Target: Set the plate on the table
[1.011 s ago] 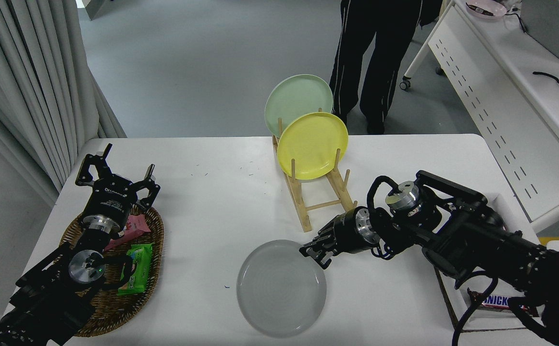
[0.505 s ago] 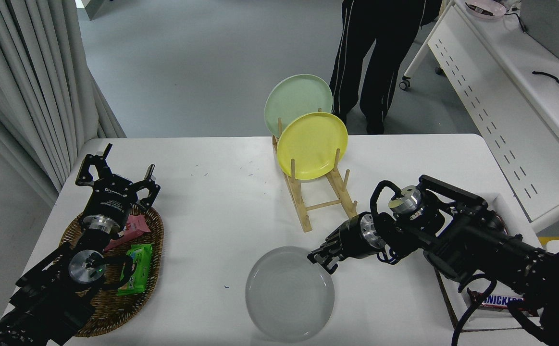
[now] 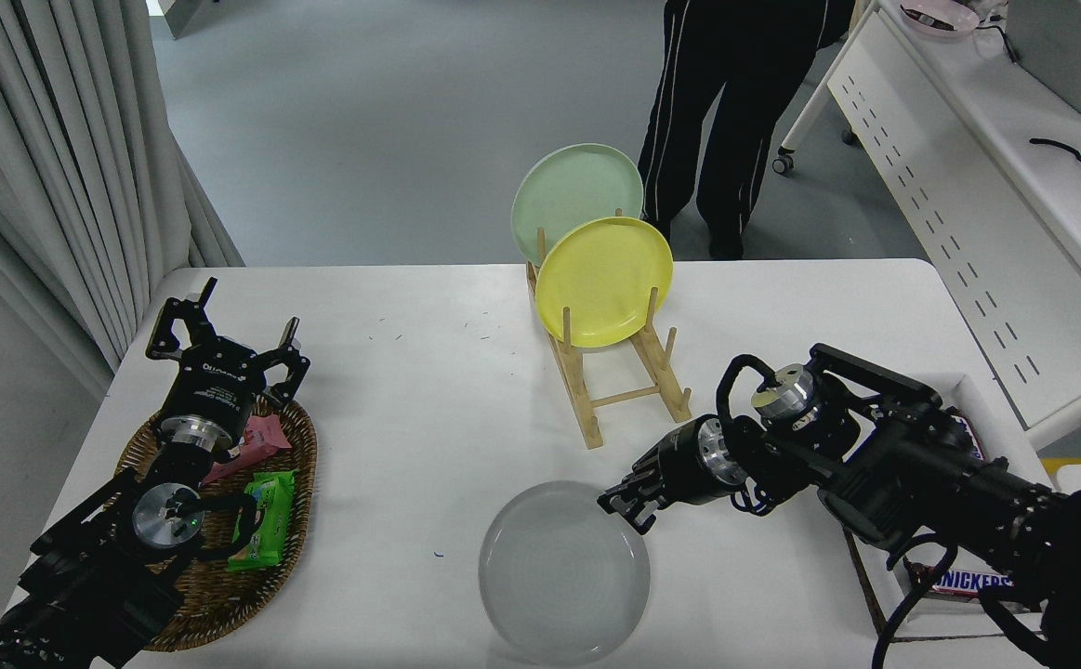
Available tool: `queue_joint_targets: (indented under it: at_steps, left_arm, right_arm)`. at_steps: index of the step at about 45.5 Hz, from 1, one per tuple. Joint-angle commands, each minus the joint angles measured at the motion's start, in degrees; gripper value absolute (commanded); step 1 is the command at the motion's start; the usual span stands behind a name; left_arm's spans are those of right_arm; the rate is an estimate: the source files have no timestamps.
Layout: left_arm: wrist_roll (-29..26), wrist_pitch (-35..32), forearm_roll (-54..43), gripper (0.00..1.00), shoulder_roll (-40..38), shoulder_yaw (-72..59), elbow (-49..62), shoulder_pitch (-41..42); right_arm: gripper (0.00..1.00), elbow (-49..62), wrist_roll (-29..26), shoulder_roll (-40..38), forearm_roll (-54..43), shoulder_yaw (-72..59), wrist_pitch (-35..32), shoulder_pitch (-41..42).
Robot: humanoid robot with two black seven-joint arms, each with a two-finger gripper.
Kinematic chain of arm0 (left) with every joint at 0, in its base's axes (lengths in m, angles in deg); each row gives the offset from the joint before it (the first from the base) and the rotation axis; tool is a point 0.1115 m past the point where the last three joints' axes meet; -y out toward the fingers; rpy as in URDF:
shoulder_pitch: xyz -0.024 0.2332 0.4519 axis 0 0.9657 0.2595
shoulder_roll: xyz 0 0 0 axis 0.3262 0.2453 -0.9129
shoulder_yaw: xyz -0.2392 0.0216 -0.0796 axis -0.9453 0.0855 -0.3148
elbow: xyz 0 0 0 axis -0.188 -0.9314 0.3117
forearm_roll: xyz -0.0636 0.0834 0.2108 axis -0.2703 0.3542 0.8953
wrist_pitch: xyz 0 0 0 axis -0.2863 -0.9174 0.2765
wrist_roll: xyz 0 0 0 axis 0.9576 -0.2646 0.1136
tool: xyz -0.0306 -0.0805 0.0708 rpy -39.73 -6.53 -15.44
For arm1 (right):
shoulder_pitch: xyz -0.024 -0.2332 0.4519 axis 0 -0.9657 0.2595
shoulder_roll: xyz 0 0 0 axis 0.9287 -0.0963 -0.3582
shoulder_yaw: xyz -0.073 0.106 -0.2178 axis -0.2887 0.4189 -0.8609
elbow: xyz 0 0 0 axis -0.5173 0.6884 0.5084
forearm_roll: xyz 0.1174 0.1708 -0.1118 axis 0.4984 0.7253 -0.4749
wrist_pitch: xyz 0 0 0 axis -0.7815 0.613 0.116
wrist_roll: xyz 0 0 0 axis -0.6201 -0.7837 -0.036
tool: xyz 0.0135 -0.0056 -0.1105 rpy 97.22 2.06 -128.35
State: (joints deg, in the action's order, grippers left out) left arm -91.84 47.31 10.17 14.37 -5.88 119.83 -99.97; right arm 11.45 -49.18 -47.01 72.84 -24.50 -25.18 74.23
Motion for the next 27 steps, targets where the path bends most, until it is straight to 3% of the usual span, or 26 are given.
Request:
queue_joint_targets:
  at_steps: [1, 27]
  left_arm:
    - [0.0, 0.0, 0.0, 1.0, 0.0, 0.0, 0.0, 0.0]
    - [0.0, 0.0, 0.0, 1.0, 0.0, 0.0, 0.0, 0.0]
  right_arm:
    - [0.0, 0.6, 0.0, -0.1, -0.6, 0.2, -0.2, -0.3]
    - [0.0, 1.7, 0.0, 0.5, -1.4, 0.8, -0.9, -0.2]
